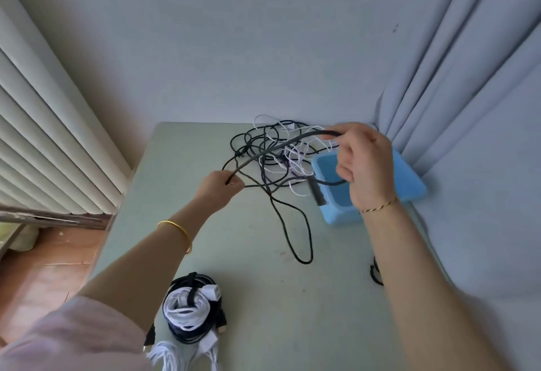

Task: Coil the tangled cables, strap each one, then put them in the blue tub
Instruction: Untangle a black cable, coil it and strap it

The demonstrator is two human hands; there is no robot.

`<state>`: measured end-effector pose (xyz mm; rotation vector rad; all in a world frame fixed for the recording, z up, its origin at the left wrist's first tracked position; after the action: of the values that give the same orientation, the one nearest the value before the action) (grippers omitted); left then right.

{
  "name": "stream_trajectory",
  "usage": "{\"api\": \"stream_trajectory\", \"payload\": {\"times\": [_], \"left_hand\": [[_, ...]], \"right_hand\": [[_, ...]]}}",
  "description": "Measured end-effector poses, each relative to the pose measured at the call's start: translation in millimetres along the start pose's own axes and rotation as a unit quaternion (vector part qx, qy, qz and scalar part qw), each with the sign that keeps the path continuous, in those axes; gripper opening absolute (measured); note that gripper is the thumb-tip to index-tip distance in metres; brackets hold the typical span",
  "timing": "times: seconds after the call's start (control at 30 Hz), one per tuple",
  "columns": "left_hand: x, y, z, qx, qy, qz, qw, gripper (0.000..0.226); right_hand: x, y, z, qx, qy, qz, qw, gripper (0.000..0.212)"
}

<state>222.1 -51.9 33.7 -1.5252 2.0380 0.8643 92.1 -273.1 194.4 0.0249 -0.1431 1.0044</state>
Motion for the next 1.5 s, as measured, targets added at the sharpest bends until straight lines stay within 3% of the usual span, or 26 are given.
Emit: {"api": "stream_trajectory", "payload": {"times": [0.13, 0.23, 0.33, 0.37, 0.47, 0.53, 0.63, 0.8, 0.87, 0.9, 0.93, 0.97, 1.0, 1.03, 1.07, 1.17, 1.3, 1.37, 1.5], "left_hand": [[-34, 14, 23, -0.07, 0.074, -0.066, 0.993, 0.019], [-38, 22, 29, -0.115, 0.208, -0.062, 0.969, 0.027], [-29, 30, 8, -0.082, 0.175, -0.012, 0.981, 0.018], [-23, 34, -1, -0.061, 0.169, 0.012, 0.984, 0.027], [4, 51, -24, -0.028, 0.199, 0.132, 0.971, 0.052], [22, 64, -36, -0.016, 0.219, 0.211, 0.952, 0.043], [35, 79, -51, 0.007, 0.253, 0.27, 0.929, 0.031], [51, 104, -85, 0.027, 0.353, 0.354, 0.866, 0.055], [51, 115, -100, 0.05, 0.364, 0.365, 0.856, 0.049], [50, 120, -107, 0.061, 0.355, 0.361, 0.86, 0.043], [48, 124, -113, 0.067, 0.345, 0.357, 0.866, 0.038], [46, 127, -118, 0.069, 0.332, 0.347, 0.874, 0.037], [44, 129, -124, 0.07, 0.322, 0.339, 0.881, 0.037], [43, 132, -131, 0.073, 0.318, 0.339, 0.882, 0.037], [44, 137, -138, 0.076, 0.319, 0.349, 0.878, 0.038], [51, 153, -160, 0.092, 0.339, 0.383, 0.855, 0.041], [58, 166, -170, 0.123, 0.353, 0.388, 0.842, 0.026], [66, 174, -172, 0.134, 0.351, 0.406, 0.833, 0.022], [79, 203, -195, 0.113, 0.382, 0.491, 0.775, 0.024]], "right_hand": [[-42, 3, 17, -0.041, 0.01, -0.091, 0.995, 0.032], [-43, 7, 7, 0.002, 0.122, -0.055, 0.991, 0.022], [-26, 17, -23, 0.09, 0.07, 0.031, 0.993, 0.019], [-23, 22, -28, 0.1, 0.058, 0.044, 0.992, 0.019], [-16, 28, -31, 0.104, 0.023, 0.053, 0.993, 0.02], [-17, 27, -28, 0.097, -0.009, 0.044, 0.994, 0.021], [-26, 22, -25, 0.085, -0.051, 0.019, 0.995, 0.022], [-56, 18, -34, 0.094, -0.12, -0.098, 0.983, 0.021], [-70, 18, -38, 0.093, -0.124, -0.16, 0.975, 0.02], [-79, 19, -35, 0.066, -0.055, -0.182, 0.98, 0.021], [-86, 19, -26, 0.013, 0.093, -0.196, 0.976, 0.022], [-86, 21, -13, -0.055, 0.291, -0.192, 0.936, 0.031], [-78, 21, -4, -0.124, 0.446, -0.163, 0.871, 0.046], [-64, 22, 1, -0.188, 0.528, -0.118, 0.82, 0.056], [-49, 23, 0, -0.223, 0.556, -0.06, 0.799, 0.056], [-27, 30, -7, -0.231, 0.529, 0.065, 0.814, 0.021], [-56, 26, -12, -0.115, 0.29, 0.061, 0.948, 0.023], [-65, 23, -13, -0.088, 0.252, 0.047, 0.962, 0.025], [-74, 21, -27, -0.023, 0.206, 0.027, 0.978, 0.029]]}}
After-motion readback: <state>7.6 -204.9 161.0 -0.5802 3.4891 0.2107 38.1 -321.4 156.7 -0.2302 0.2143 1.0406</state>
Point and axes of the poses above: each hand's wrist, its own y-axis away from the middle knuckle, its own x-axis out of the palm, z = x × y, the point moved 9 cm from there along -y, towards the middle knuckle, and after that the axes turned 2 degrees about -z, right-handed, at the moved point
